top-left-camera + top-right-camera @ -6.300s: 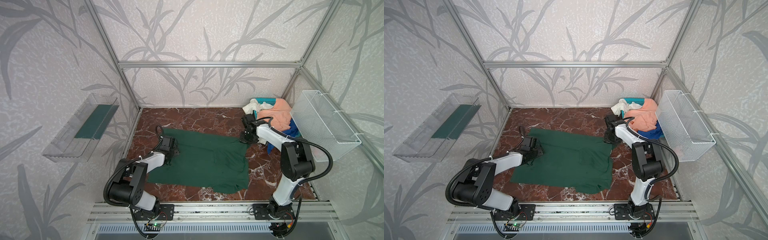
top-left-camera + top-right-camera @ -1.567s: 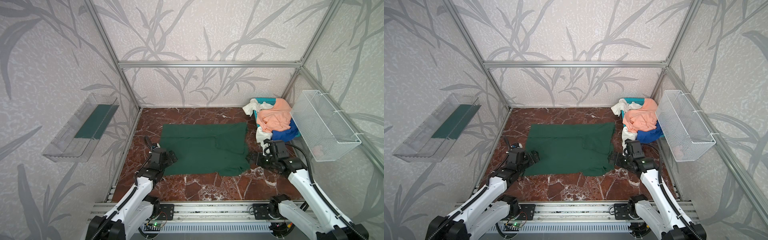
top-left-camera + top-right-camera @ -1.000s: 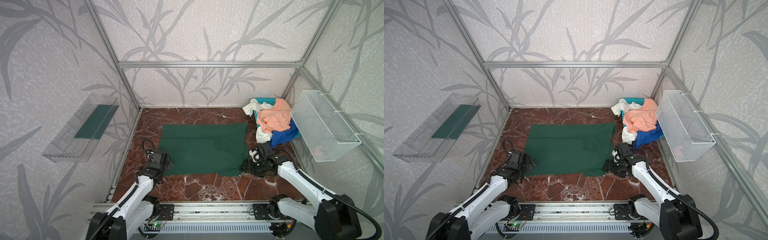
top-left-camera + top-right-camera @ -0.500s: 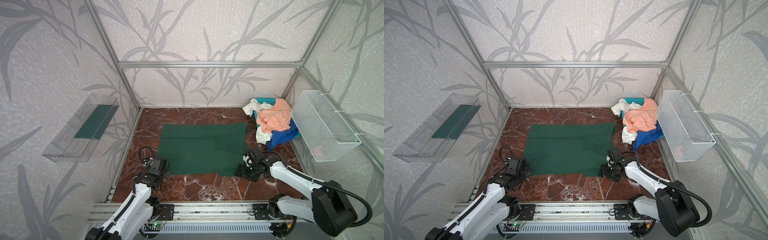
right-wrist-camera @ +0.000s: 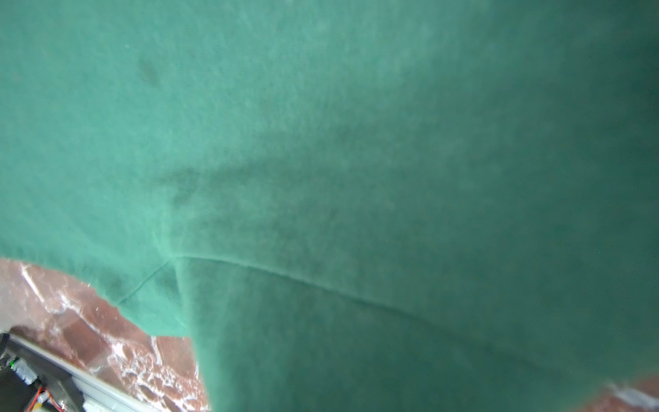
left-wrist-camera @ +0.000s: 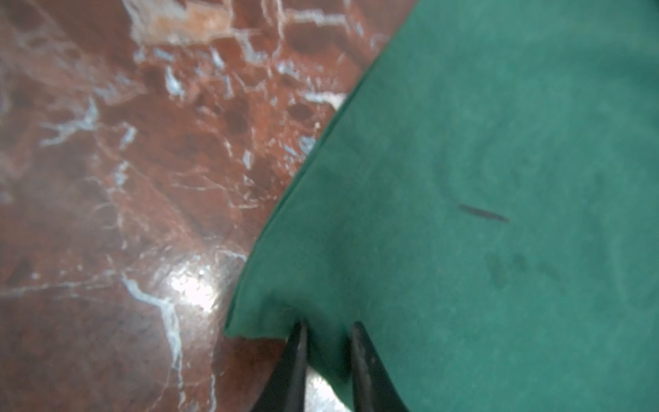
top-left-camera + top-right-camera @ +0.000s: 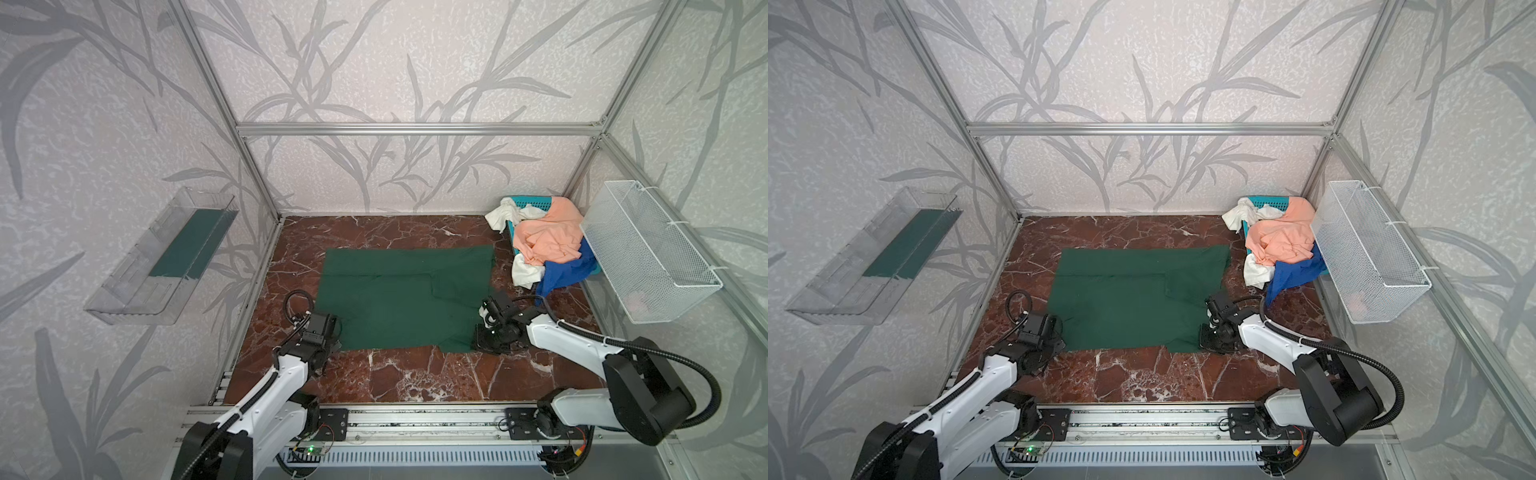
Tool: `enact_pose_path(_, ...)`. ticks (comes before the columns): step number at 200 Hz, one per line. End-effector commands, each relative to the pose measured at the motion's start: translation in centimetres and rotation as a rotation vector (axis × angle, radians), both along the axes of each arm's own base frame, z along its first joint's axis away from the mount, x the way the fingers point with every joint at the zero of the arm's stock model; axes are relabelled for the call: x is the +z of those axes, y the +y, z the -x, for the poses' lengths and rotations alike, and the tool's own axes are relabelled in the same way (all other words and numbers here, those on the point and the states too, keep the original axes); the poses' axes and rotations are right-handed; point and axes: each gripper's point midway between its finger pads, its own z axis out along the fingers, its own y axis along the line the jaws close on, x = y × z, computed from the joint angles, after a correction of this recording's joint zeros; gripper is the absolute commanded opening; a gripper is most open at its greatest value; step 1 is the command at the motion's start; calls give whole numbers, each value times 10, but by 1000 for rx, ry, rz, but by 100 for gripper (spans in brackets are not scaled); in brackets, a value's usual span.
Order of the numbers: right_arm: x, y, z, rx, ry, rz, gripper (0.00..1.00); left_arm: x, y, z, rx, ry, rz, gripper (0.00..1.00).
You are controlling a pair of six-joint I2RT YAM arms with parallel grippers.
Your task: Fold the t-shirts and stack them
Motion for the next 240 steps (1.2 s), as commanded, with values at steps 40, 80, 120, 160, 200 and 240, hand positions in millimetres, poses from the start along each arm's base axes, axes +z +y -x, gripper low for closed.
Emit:
enact_pose_path(40, 17, -23, 7, 39, -33, 134, 0, 8, 8, 8, 1, -10, -42, 0)
enact_pose_path(80, 40, -24, 10, 42, -75, 163, 0, 23, 12, 9, -7, -40, -63, 0)
enact_pose_path(120, 56, -19, 9, 56, -94, 177, 0, 32, 4, 2, -30, -58, -29, 0)
enact_pose_path(160, 73, -7, 12, 34, -87, 162, 0, 65, -2, -2, -63, -79, -6, 0)
enact_pose_path(200, 60, -2, 39, -31, -12, 107, 0, 76, -4, 0, -68, -116, 19, 0)
enact_pose_path(240, 61, -13, 59, -70, -19, 148, 0, 67, -7, 2, -79, -108, 31, 0)
